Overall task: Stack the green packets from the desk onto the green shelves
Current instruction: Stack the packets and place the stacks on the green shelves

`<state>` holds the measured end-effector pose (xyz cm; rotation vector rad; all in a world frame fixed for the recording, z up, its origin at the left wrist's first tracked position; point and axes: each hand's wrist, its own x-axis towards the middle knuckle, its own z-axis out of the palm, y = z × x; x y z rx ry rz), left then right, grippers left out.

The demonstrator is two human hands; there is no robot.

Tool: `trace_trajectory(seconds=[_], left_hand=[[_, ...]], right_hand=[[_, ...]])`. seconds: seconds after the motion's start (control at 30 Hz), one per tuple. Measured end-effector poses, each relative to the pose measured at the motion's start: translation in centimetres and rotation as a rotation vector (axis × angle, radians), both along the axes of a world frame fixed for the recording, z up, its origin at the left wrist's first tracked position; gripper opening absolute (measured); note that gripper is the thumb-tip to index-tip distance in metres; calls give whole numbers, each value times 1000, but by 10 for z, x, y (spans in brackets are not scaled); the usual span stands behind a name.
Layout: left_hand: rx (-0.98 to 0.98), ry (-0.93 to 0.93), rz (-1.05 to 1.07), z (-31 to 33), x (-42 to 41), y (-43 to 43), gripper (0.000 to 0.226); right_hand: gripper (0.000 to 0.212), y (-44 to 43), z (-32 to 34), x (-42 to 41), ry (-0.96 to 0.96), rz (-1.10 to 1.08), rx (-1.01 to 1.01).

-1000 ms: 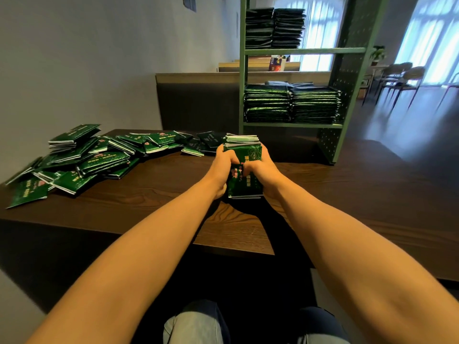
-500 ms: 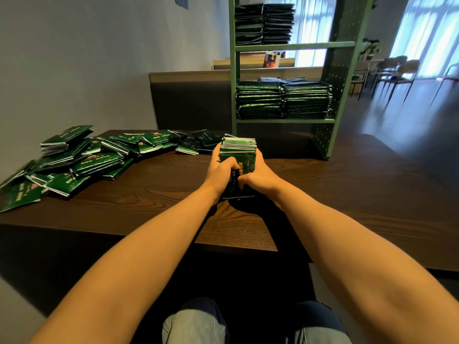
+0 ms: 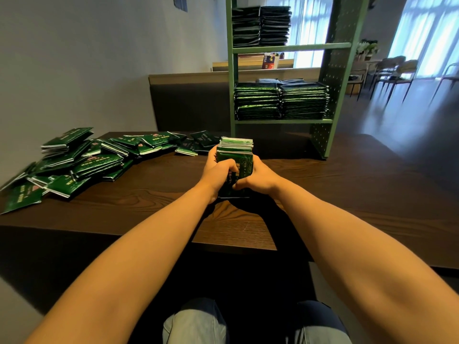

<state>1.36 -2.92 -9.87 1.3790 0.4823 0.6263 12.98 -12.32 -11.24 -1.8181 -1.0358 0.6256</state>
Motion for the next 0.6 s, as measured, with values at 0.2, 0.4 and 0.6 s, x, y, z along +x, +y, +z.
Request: trace_trajectory(seconds=[0.2,0.4,0.6], left_hand=[[-365,-34,-56,14,-2,5,79],[-310,15,-97,18,-10,9,29],[365,188,0,23,-21,36,94]], right_hand=[[86,2,14,-5,34,-88,124],[81,-4,30,-7,-106,-111,82],[86,-11,64,2,-527,-46,-319]])
